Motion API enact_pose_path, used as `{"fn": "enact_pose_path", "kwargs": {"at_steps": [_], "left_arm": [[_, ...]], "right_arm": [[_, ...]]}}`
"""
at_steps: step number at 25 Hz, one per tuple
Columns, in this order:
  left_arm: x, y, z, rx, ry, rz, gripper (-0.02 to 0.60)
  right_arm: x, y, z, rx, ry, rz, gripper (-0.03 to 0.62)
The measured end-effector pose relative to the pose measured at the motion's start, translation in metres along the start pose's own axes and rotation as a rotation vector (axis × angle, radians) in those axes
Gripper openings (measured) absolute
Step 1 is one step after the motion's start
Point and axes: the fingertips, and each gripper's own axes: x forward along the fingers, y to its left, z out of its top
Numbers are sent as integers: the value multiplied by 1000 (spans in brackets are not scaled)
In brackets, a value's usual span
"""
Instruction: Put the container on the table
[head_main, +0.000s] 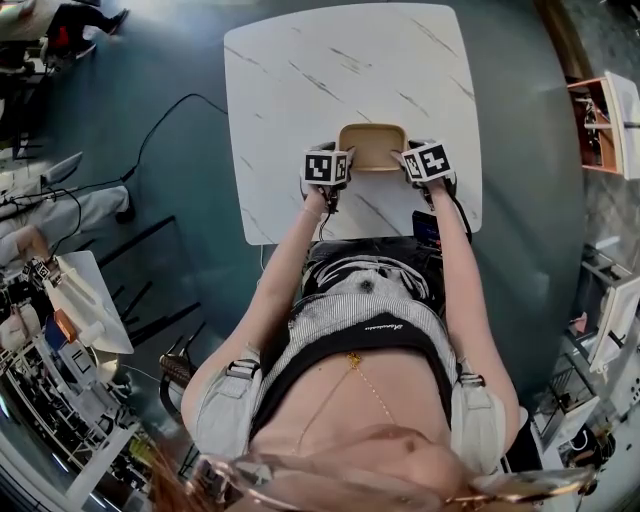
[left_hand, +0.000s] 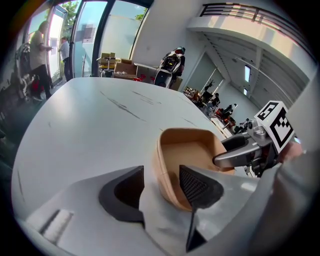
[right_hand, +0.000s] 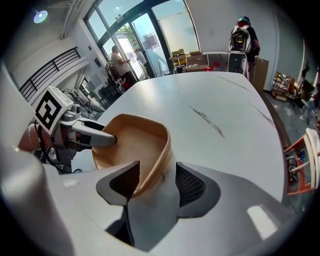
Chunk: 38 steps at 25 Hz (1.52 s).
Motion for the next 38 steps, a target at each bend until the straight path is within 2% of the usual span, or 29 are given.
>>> {"fn": "enact_pose_path", "kwargs": {"at_steps": [11,20,24,28,31,38], "left_arm": [[-21,-1,10,42,-47,29,219],[-56,-7,22,93,-151,70,218],[-69,-14,24,106,-198,77,196],[-79,-27,27,128,-244,65,186],[-90,-39,31,154,-296,47,152],[-112,-55,37,205,-407,41,97]], "right_arm": [[-20,2,9,-12,-57,-6,250],[-42,14,17,-39,-132,3,218],[-55,30,28,-92,-198,34,209],[-68,46,33,-168,-255,70,165],[-79,62,37,-224,-299,93,123],[-99,80,42,-244,-384,95,51]]}}
